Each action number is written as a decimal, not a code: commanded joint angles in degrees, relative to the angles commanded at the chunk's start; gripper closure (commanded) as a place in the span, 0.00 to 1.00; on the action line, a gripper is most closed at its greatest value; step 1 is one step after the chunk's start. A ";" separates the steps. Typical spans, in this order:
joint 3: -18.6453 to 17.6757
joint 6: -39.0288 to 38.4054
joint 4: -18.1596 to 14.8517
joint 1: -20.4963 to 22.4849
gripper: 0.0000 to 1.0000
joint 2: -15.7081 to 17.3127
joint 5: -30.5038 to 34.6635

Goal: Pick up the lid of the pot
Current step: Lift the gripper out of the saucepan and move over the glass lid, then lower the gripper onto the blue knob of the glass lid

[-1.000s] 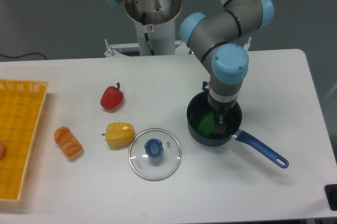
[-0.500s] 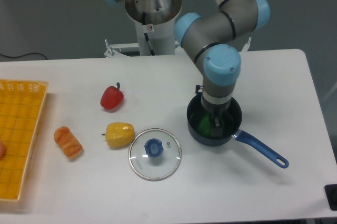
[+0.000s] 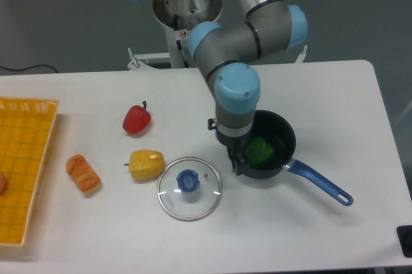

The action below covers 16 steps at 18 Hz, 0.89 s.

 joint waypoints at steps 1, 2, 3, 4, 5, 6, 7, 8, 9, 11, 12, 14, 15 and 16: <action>0.00 -0.09 0.27 -0.53 0.00 -0.18 0.00; 0.00 -0.35 0.79 -1.14 0.00 -0.44 0.00; 0.00 -0.35 1.58 -2.02 0.00 -0.70 0.17; 0.00 -0.44 2.11 -2.64 0.00 -0.97 0.35; 0.26 -0.35 2.29 -3.16 0.00 -1.32 1.31; 0.61 0.00 2.20 -3.52 0.00 -1.76 2.88; 0.70 0.09 2.11 -4.04 0.00 -1.85 4.20; 0.70 0.09 2.11 -4.31 0.00 -2.37 4.65; 0.79 0.26 2.11 -4.31 0.00 -2.55 4.74; 1.14 1.22 2.29 -4.40 0.00 -2.64 4.66; 1.14 1.67 2.29 -4.40 0.00 -2.90 4.74; 1.14 1.76 2.20 -4.92 0.00 -3.08 4.83; 1.14 1.67 2.29 -5.36 0.00 -3.17 4.92; 1.23 1.67 2.29 -5.54 0.00 -3.43 4.83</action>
